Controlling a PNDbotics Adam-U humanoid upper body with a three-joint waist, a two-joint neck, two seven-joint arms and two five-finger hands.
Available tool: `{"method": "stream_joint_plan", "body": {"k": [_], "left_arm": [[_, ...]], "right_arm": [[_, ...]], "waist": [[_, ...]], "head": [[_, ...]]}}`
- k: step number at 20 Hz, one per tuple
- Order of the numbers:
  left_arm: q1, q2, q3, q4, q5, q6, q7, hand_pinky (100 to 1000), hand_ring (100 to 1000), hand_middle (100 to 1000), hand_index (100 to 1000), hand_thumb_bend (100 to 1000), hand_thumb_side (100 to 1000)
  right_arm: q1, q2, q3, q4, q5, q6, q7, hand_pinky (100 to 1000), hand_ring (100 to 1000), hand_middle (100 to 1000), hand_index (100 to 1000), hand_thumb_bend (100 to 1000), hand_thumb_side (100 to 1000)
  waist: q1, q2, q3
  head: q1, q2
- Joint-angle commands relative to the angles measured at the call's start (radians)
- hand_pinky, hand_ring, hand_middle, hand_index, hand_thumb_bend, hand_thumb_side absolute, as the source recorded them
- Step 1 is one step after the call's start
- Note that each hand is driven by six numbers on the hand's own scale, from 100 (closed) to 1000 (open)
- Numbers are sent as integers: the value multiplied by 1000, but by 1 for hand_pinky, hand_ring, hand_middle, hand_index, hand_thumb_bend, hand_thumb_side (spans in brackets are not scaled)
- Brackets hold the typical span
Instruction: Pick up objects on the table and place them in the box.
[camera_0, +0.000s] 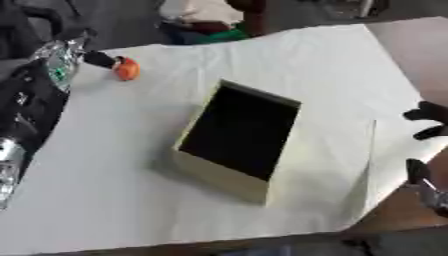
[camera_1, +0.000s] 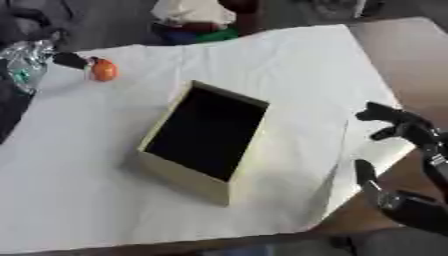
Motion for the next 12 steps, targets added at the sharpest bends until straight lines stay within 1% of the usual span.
{"method": "stream_joint_plan", "body": {"k": [1, 12], "left_arm": [[-13, 40, 9, -29, -34, -9, -18, 855, 823, 831, 962, 435, 374], [-2, 39, 10, -49, -59, -30, -38, 855, 825, 826, 957, 368, 338]], "right_arm": [[-8, -16, -5, -9, -7, -1, 1, 680, 889, 813, 983, 100, 313], [-11, -15, -4, -9, -9, -2, 4, 680, 889, 813, 983, 100, 315]], "waist": [[-5, -17, 0], [-4, -14, 4]], "head": [[-2, 1], [-6, -1]]}}
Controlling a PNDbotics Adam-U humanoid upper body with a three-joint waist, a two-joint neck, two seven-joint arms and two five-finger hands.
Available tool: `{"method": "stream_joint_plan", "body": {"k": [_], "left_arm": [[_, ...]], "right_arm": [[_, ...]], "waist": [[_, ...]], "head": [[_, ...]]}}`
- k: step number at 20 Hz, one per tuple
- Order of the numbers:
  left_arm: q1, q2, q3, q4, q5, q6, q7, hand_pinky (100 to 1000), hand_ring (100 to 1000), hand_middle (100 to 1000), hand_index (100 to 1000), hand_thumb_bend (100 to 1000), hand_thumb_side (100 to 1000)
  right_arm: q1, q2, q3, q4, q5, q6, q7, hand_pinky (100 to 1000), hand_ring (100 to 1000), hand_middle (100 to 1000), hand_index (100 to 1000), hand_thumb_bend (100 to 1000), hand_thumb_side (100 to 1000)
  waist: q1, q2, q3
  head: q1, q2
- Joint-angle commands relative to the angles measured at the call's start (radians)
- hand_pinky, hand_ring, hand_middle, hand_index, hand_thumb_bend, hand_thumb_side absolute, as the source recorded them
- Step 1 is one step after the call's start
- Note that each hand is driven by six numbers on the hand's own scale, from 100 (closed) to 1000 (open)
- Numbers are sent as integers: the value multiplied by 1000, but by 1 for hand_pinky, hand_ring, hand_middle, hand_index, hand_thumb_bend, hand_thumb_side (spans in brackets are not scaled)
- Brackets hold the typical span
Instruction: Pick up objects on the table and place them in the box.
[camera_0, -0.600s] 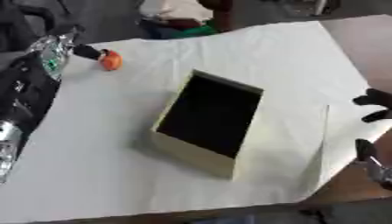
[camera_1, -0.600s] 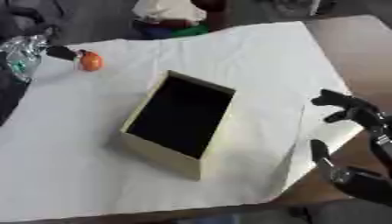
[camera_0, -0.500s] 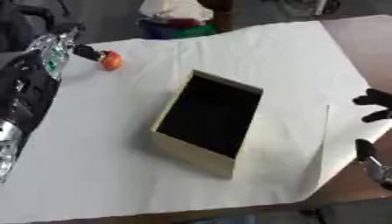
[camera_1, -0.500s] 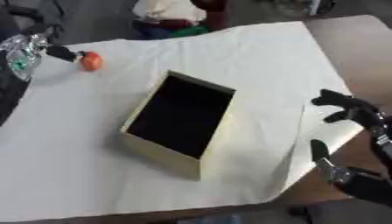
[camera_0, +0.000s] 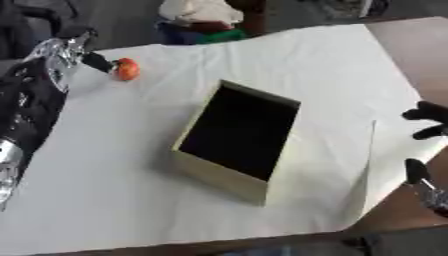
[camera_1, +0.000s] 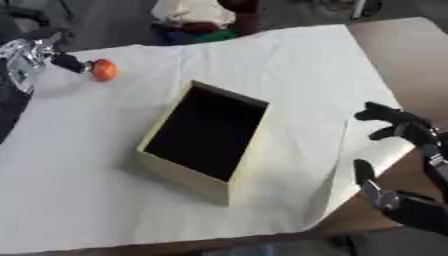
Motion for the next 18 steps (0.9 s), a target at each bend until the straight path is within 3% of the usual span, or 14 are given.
{"method": "stream_joint_plan", "body": {"k": [1, 7, 10, 18], "left_arm": [[-12, 38, 4, -26, -9, -8, -3, 854, 824, 824, 955, 363, 338], [-10, 37, 5, -29, -10, -10, -5, 850, 816, 815, 948, 331, 331], [9, 21, 1, -33, -6, -17, -6, 846, 811, 810, 944, 309, 333], [27, 2, -1, -41, -8, -15, 12, 834, 795, 795, 941, 307, 356]], "right_arm": [[-11, -15, -4, -9, -8, 0, 2, 680, 889, 813, 983, 100, 315], [-11, -13, -3, -9, -9, 0, 2, 677, 889, 812, 984, 100, 318], [-21, -8, -3, -10, -8, 0, 4, 677, 889, 812, 984, 100, 324], [-31, -3, -3, -12, -7, 0, 9, 675, 889, 812, 985, 100, 328]], "waist": [[-3, -13, 1], [-2, -11, 1], [4, 8, -6], [10, 24, -13]], "head": [[-1, -1], [-1, 1], [4, -3], [20, -16]]}}
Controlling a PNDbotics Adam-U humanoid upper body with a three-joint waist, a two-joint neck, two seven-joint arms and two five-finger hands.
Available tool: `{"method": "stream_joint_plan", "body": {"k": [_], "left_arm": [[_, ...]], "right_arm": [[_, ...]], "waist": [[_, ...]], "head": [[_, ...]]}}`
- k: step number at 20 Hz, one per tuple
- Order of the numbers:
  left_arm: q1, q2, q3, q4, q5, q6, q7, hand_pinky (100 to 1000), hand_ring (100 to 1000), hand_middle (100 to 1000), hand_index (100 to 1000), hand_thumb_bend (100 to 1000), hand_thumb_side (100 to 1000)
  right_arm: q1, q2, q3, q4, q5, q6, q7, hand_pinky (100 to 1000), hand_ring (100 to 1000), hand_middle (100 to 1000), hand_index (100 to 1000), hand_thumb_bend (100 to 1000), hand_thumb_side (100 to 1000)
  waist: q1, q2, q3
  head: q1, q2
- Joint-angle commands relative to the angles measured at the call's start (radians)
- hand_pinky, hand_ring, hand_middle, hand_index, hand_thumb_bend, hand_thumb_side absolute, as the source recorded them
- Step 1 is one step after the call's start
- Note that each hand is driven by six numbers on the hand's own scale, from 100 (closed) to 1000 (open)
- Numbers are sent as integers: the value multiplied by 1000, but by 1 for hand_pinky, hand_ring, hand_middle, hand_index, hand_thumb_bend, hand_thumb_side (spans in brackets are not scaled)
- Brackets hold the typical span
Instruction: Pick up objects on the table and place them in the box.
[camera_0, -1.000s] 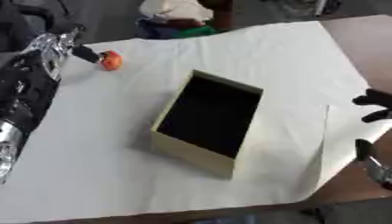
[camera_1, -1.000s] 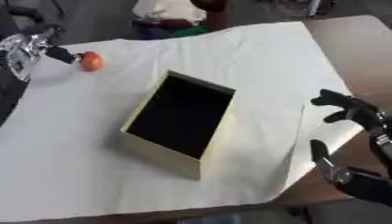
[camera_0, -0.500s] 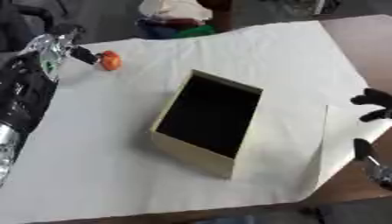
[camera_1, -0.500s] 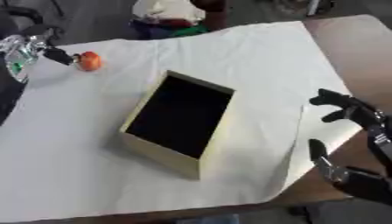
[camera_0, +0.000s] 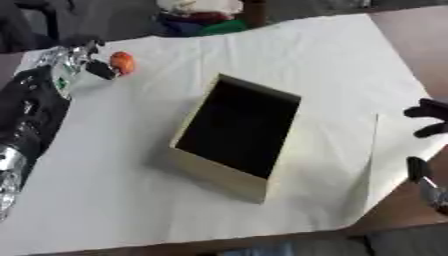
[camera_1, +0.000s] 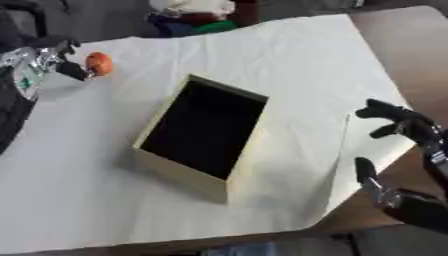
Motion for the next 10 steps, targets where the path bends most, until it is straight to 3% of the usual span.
{"method": "stream_joint_plan", "body": {"k": [1, 10], "left_arm": [[-12, 16, -1, -26, 0, 0, 18, 832, 792, 793, 940, 309, 359], [4, 5, -9, -36, -18, 17, 85, 788, 728, 731, 888, 257, 371]], "right_arm": [[-13, -4, -3, -12, -6, -2, 3, 675, 889, 812, 985, 100, 329], [-19, 1, -3, -11, -7, -1, 5, 673, 889, 812, 985, 100, 333]], "waist": [[-3, -11, -2], [1, -3, -9]], "head": [[8, -14], [8, -21]]}}
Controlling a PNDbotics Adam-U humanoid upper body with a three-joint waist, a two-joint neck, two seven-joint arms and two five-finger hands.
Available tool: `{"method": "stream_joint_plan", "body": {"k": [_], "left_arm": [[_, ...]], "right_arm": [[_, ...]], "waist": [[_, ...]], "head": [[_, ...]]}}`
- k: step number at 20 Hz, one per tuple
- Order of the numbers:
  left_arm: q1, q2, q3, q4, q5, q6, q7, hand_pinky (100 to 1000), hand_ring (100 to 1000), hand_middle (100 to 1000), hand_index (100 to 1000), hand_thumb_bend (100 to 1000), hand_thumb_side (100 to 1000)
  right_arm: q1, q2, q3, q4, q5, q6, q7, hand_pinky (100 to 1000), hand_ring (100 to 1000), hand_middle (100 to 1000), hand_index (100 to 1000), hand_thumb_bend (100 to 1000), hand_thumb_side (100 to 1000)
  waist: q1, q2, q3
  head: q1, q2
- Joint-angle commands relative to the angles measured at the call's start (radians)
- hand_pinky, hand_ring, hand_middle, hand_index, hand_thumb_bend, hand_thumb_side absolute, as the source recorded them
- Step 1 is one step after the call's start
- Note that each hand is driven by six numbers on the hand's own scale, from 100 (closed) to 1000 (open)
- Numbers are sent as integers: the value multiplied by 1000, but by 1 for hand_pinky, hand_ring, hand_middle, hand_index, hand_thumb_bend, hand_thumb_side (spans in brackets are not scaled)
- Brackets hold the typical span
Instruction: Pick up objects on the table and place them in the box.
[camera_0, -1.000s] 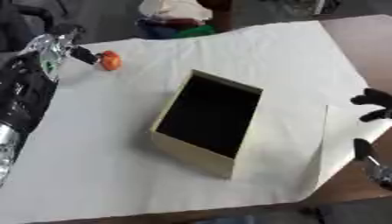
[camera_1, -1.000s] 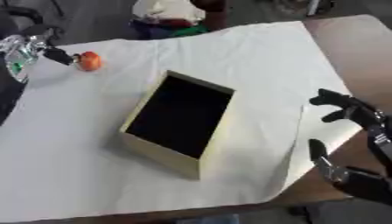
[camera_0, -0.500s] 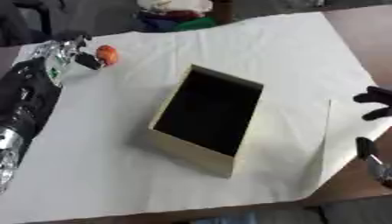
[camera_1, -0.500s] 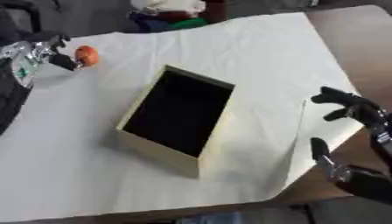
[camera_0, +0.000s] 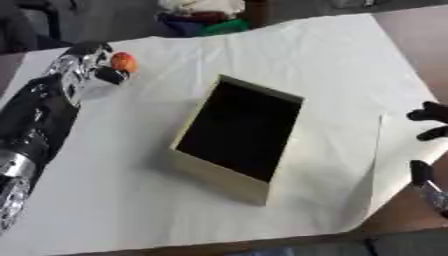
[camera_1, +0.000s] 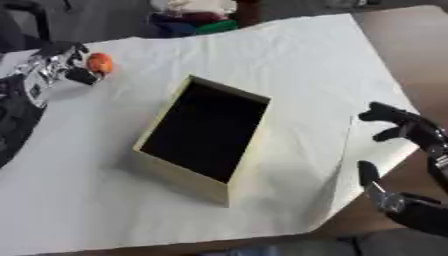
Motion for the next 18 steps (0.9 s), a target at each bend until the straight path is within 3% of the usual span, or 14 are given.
{"method": "stream_joint_plan", "body": {"k": [1, 12, 17, 18], "left_arm": [[-12, 18, -4, -22, -23, 11, 28, 782, 719, 722, 881, 250, 370], [5, 2, -5, -21, -74, 27, 85, 743, 656, 669, 845, 248, 355], [11, -3, -4, -34, -112, 47, 154, 680, 560, 557, 746, 235, 330], [11, -3, -3, -39, -122, 55, 171, 648, 524, 516, 687, 238, 325]], "right_arm": [[-14, -6, -3, -11, -6, 0, 3, 674, 889, 812, 985, 100, 333], [-14, -2, -3, -10, -7, -1, 5, 674, 888, 812, 985, 100, 334], [-15, 0, -3, -9, -7, -1, 6, 673, 888, 812, 985, 100, 334], [-15, 1, -3, -9, -7, -1, 6, 673, 888, 812, 985, 100, 331]], "waist": [[-2, -11, -3], [-4, -8, -7], [-4, -5, -8], [-4, -5, -8]], "head": [[2, -12], [-1, -18], [-2, -20], [-2, -20]]}}
